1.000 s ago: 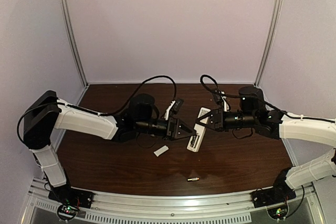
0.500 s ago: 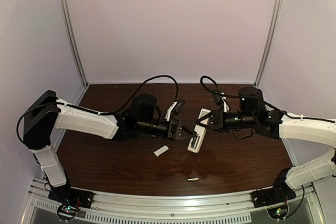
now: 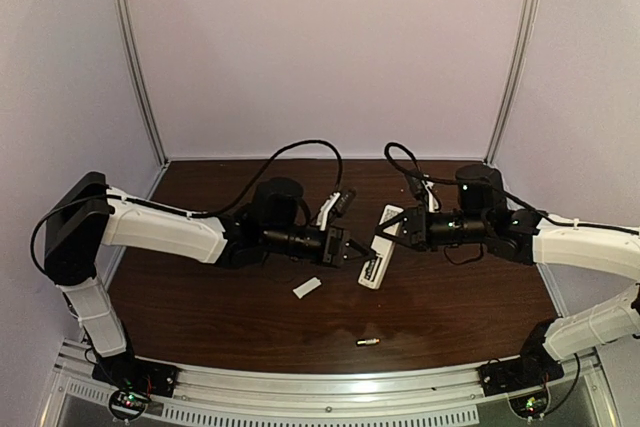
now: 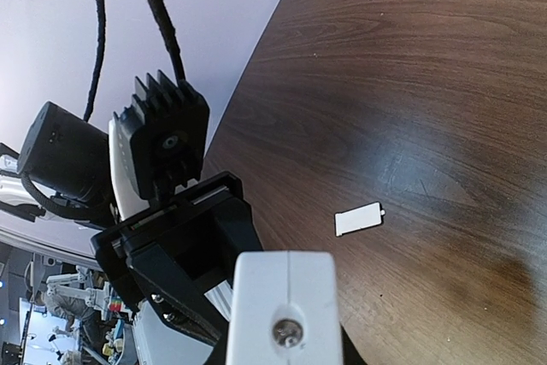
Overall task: Load the batteries into the remote control
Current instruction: Press the battery in the battery compartment.
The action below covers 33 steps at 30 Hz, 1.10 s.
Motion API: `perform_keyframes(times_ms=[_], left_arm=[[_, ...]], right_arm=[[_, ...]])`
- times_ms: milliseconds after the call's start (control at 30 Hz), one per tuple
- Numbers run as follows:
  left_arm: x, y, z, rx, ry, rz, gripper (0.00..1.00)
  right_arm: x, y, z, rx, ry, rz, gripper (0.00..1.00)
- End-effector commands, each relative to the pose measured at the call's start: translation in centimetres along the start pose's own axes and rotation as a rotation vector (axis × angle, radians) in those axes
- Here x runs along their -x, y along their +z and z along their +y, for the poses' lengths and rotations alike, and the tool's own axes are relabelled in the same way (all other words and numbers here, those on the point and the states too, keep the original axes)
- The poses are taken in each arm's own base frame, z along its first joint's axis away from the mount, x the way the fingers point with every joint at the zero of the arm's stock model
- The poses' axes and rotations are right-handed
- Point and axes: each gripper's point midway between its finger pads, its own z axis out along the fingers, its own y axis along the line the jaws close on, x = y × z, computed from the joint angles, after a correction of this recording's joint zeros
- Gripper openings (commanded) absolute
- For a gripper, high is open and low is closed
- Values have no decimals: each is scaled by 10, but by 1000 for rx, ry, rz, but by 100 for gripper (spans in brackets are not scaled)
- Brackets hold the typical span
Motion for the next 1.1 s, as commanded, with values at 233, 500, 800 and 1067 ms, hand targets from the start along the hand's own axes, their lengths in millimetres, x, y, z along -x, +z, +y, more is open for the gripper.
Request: perform_keyframes(times_ms=[233, 500, 800, 1067], left_arm=[[-32, 1, 64, 358, 73, 99, 28], [-30, -7, 70, 452, 120, 102, 28], [-21, -15, 67, 486, 150, 83, 32], [20, -30, 5, 337, 299, -46, 64]], right_arm=[[37, -21, 56, 174, -52, -114, 0], [34, -18, 49, 156, -32, -106, 0], [33, -17, 45, 145, -30, -104, 0], [25, -16, 25, 101, -29, -99, 0]])
